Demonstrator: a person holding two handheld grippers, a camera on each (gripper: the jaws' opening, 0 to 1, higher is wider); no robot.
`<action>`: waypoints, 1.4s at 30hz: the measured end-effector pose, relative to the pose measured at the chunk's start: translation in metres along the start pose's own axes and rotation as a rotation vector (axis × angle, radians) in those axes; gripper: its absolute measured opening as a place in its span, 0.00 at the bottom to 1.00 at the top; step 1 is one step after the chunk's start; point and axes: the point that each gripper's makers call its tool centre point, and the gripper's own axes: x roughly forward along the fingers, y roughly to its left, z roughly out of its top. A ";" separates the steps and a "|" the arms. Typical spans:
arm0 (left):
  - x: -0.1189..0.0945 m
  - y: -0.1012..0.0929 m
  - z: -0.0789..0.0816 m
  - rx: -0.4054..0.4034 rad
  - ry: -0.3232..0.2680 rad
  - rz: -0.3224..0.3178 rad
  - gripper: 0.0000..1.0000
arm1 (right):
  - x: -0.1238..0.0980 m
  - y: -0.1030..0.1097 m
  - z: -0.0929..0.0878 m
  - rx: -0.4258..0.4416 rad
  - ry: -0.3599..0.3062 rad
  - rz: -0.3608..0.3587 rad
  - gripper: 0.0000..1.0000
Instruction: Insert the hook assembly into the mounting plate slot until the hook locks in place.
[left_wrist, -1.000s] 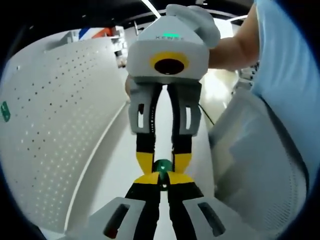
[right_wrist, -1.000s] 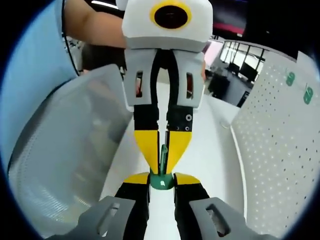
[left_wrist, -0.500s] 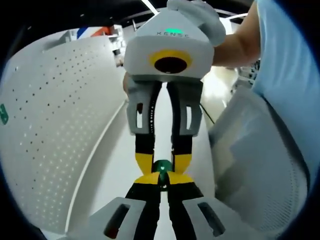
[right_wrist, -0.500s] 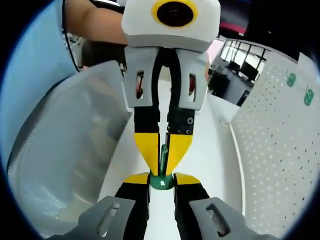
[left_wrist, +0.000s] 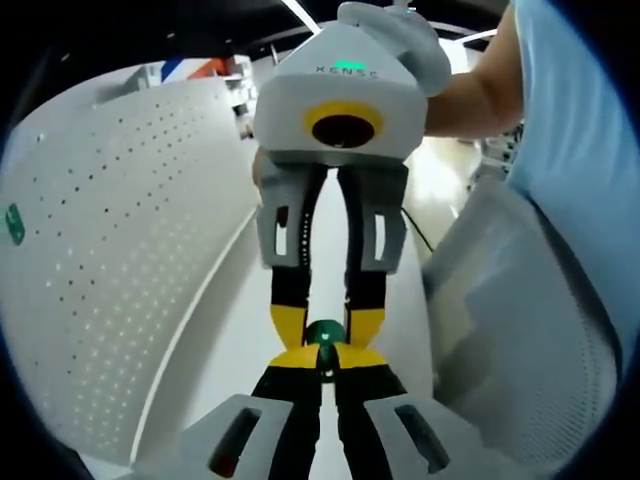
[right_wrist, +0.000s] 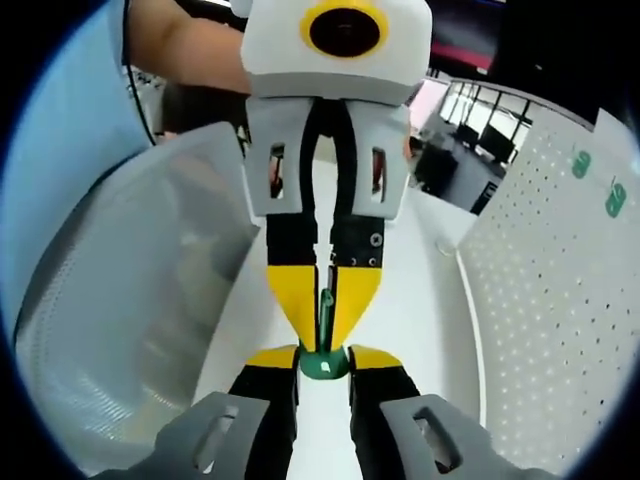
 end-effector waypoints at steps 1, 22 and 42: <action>0.000 0.000 0.000 -0.001 -0.003 0.002 0.03 | 0.000 0.000 0.000 -0.001 -0.001 -0.002 0.17; -0.002 0.004 -0.001 0.003 -0.008 0.013 0.03 | -0.005 -0.003 0.002 0.017 -0.002 -0.008 0.16; -0.005 0.006 0.000 -0.003 -0.021 0.027 0.03 | -0.008 -0.006 0.007 0.008 0.011 -0.023 0.16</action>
